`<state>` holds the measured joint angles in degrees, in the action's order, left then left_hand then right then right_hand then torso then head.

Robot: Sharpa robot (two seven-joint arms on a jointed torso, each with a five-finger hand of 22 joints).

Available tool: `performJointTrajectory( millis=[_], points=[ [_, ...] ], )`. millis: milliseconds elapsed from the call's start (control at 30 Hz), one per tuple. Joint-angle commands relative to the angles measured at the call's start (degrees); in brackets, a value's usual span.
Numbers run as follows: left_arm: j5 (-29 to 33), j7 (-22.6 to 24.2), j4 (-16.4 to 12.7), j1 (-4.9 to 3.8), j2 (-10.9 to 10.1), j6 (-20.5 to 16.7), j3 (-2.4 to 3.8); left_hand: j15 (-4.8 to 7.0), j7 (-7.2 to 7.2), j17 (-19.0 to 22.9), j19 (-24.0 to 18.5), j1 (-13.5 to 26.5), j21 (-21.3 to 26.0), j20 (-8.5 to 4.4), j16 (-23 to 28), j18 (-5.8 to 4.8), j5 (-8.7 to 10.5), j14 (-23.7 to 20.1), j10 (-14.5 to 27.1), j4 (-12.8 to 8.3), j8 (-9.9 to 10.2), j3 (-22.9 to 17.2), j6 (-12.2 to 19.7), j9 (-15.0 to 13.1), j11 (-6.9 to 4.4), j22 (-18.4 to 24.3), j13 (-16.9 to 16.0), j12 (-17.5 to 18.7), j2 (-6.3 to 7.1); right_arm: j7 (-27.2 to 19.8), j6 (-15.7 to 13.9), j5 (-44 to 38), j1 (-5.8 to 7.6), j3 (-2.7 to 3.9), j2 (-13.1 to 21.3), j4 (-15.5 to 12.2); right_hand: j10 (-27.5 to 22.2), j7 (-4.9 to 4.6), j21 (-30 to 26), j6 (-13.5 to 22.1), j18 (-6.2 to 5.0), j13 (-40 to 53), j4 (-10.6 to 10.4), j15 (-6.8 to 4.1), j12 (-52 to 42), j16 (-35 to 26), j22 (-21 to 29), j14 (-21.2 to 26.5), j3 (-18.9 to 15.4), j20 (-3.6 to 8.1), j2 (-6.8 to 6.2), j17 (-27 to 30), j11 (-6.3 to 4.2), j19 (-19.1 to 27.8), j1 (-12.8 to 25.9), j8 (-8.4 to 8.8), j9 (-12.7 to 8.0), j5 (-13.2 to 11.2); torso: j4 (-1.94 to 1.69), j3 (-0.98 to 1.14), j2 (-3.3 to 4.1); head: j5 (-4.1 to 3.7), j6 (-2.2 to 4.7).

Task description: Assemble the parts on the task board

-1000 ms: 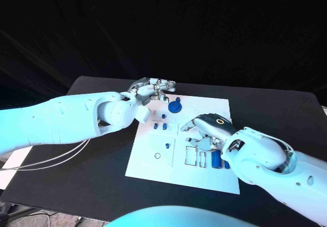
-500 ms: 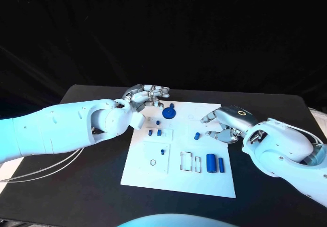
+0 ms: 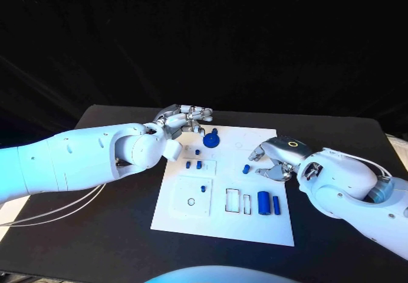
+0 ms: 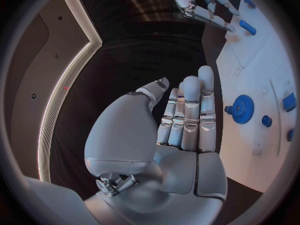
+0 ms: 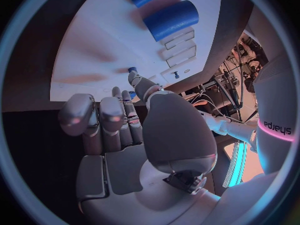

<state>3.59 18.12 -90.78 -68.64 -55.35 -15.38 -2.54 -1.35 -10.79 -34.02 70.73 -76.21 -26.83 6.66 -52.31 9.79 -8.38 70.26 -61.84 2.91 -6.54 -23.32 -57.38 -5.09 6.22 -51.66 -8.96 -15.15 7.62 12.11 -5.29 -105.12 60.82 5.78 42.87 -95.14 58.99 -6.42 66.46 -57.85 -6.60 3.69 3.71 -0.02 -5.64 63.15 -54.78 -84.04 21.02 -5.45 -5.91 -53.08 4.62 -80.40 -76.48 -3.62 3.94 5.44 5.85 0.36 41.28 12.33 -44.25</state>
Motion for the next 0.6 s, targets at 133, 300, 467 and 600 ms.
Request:
performJointTrajectory(
  millis=[133, 300, 467, 600],
  points=[
    [-0.4, 0.6, 0.0, -0.01, 0.2, 1.3, 0.02, 0.07, 0.17, 0.1, -0.1, -0.4, 0.3, 0.29, -0.3, 0.64, -0.16, -0.4, 0.5, -0.2, -0.3, 0.0, 0.3, 0.1, 0.0, 0.1, -0.1, -0.4, -0.32, -0.7, 2.2, -1.0, -0.05, -0.34, -1.2, 0.9, 1.1, -0.03, -0.3, -0.4, -0.03, 0.0, -0.3, -0.25, -0.6, 0.3, 0.0, -0.9, 0.1, 0.4, 0.44, 0.1, 0.08, -0.2, -0.4, -0.14, 0.0, 0.3, -0.42, -0.12, 0.08, -0.29, -0.18],
    [-0.4, 0.6, 0.0, -0.01, 0.3, 1.3, 0.02, 0.07, 0.17, 0.1, -0.1, -0.4, 0.3, 0.29, -0.3, 0.64, -0.16, -0.4, 0.5, -0.2, -0.3, 0.0, 0.3, 0.1, 0.0, 0.1, -0.1, -0.4, -0.32, -0.9, 0.4, -1.0, -0.06, -0.45, -2.0, 1.3, 1.7, -0.27, -0.2, -0.5, 0.0, 0.0, -0.4, -0.25, -0.7, 0.4, -0.1, -0.9, 0.5, 0.41, 0.67, 0.1, 0.09, -0.3, -0.4, -0.1, 0.0, 0.4, -0.53, -0.16, 0.07, -0.45, -0.19],
    [-0.4, 0.6, 0.0, -0.01, 0.2, 1.3, 0.02, 0.07, 0.17, 0.1, -0.1, -0.4, 0.3, 0.29, -0.3, 0.64, -0.16, -0.4, 0.5, -0.2, -0.3, 0.0, 0.3, 0.1, 0.0, 0.1, -0.1, -0.4, -0.32, -1.1, -1.4, -1.2, -0.08, -0.49, -2.7, 1.5, 2.0, -0.4, -0.2, -0.4, 0.0, 0.0, -0.4, -0.23, -0.7, 0.5, -0.1, -0.9, 0.8, 0.42, 0.8, 0.1, 0.13, -0.3, -0.5, -0.01, 0.0, 0.4, -0.76, -0.16, 0.13, -0.68, -0.18],
    [-0.4, 0.5, 0.0, -0.01, 0.2, 1.3, 0.02, 0.07, 0.17, 0.1, -0.1, -0.4, 0.3, 0.29, -0.3, 0.64, -0.16, -0.4, 0.5, -0.2, -0.3, 0.0, 0.3, 0.1, 0.0, 0.1, -0.1, -0.4, -0.32, -1.4, -1.6, -0.9, -0.12, -0.51, -2.9, 1.6, 2.2, -0.53, -0.2, -0.3, 0.01, 0.0, -0.4, -0.22, -0.7, 0.5, -0.1, -0.9, 1.0, 0.42, 0.83, 0.2, 0.15, -0.3, -0.5, 0.01, -0.1, 0.5, -0.92, -0.22, 0.16, -0.89, -0.2]
  ],
)
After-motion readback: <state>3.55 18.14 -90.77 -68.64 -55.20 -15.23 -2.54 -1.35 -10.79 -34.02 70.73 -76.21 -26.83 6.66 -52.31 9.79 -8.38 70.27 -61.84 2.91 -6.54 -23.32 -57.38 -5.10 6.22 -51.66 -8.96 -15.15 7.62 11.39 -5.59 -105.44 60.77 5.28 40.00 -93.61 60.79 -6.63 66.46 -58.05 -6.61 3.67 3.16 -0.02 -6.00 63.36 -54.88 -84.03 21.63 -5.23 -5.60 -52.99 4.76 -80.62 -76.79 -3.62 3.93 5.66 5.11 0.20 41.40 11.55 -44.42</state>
